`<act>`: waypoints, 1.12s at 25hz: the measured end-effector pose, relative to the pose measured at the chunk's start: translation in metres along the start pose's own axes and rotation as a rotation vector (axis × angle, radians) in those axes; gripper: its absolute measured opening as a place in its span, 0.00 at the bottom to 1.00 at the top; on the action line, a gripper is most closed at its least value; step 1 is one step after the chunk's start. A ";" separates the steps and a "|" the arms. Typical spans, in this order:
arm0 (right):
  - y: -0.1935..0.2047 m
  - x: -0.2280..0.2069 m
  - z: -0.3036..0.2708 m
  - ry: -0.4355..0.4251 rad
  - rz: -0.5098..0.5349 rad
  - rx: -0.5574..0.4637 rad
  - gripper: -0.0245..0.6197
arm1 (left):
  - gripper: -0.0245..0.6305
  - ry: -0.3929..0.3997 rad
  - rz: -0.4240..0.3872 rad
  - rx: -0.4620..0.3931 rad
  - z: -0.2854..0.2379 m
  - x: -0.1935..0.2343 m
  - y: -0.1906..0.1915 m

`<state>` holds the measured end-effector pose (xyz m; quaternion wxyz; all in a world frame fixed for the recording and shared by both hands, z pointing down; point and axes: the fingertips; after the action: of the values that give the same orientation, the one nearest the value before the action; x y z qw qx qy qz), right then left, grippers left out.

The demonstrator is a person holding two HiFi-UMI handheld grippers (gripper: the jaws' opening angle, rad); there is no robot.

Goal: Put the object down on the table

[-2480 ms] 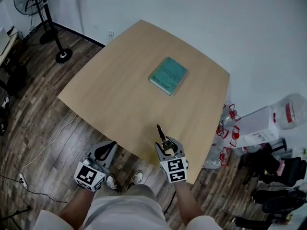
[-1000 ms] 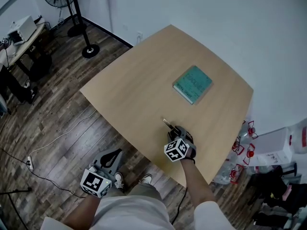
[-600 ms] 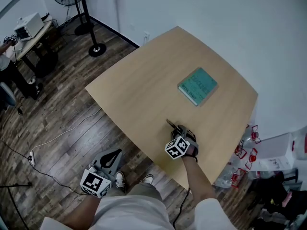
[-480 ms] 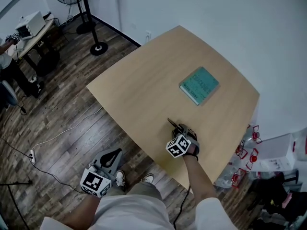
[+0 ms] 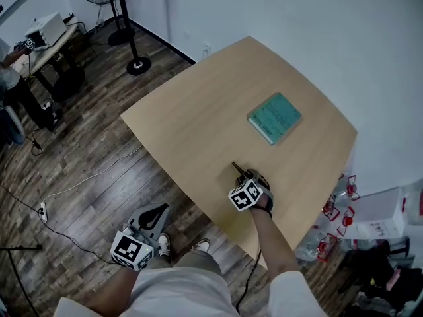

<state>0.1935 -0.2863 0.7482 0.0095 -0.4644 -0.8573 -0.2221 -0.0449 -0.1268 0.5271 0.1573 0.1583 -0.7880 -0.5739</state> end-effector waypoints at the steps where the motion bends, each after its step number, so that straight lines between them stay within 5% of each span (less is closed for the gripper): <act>1: 0.000 0.000 0.001 -0.005 -0.006 0.002 0.33 | 0.05 0.000 0.001 -0.002 0.001 0.000 0.000; 28: 0.014 0.029 0.016 -0.042 -0.040 -0.010 0.39 | 0.05 -0.034 0.045 -0.037 0.014 0.000 0.002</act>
<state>0.1913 -0.2506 0.7453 -0.0154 -0.4519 -0.8652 -0.2166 -0.0510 -0.1146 0.5249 0.1598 0.1279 -0.7832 -0.5871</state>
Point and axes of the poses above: the fingertips, and each gripper's own axes: z backward along the fingers, x to its left, y out of its underside, and after that the axes turned 11 degrees about -y, right-handed
